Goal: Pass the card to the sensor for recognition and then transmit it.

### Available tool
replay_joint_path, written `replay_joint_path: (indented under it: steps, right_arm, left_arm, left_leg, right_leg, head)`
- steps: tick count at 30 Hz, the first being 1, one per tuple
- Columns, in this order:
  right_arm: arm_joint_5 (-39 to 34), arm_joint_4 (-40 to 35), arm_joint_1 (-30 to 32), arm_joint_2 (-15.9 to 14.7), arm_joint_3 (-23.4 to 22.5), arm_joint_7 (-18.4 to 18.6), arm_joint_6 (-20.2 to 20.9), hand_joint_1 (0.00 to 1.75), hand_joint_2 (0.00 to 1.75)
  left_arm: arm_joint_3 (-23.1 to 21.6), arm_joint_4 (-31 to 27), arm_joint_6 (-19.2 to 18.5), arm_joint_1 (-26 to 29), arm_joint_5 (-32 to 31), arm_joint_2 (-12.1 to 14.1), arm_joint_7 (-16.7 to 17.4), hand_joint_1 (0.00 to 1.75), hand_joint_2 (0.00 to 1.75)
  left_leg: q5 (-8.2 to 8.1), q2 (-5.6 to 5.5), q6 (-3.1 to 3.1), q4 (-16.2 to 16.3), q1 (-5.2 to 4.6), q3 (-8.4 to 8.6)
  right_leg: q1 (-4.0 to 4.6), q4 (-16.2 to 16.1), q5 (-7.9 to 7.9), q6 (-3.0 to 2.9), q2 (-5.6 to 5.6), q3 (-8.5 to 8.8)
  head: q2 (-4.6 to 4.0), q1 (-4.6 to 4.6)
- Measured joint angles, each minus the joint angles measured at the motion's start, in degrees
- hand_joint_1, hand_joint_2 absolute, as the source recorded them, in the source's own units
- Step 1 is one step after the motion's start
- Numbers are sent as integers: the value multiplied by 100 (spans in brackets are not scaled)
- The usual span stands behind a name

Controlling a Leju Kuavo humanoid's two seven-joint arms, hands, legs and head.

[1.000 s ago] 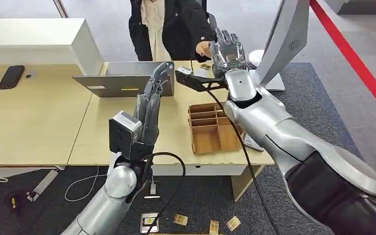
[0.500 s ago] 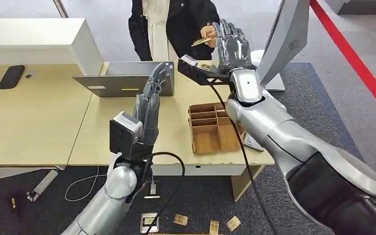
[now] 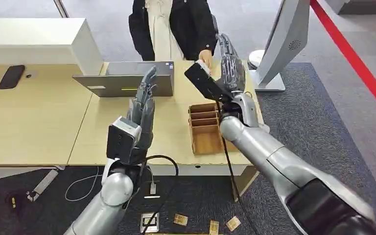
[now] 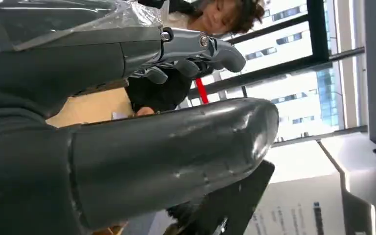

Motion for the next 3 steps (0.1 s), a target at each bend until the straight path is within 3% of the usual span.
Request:
replay_joint_path:
  steps: [3]
  right_arm:
    - [-265,-853,755,-46,-318,-320,-2,0,175]
  left_arm:
    - [107,-197,118,206,-202,111,105,0,0]
  left_leg:
    - [-3,1,-2,-1,1,2]
  right_leg:
    - [1,0,-3,-4,2,0]
  head:
    - [0,2]
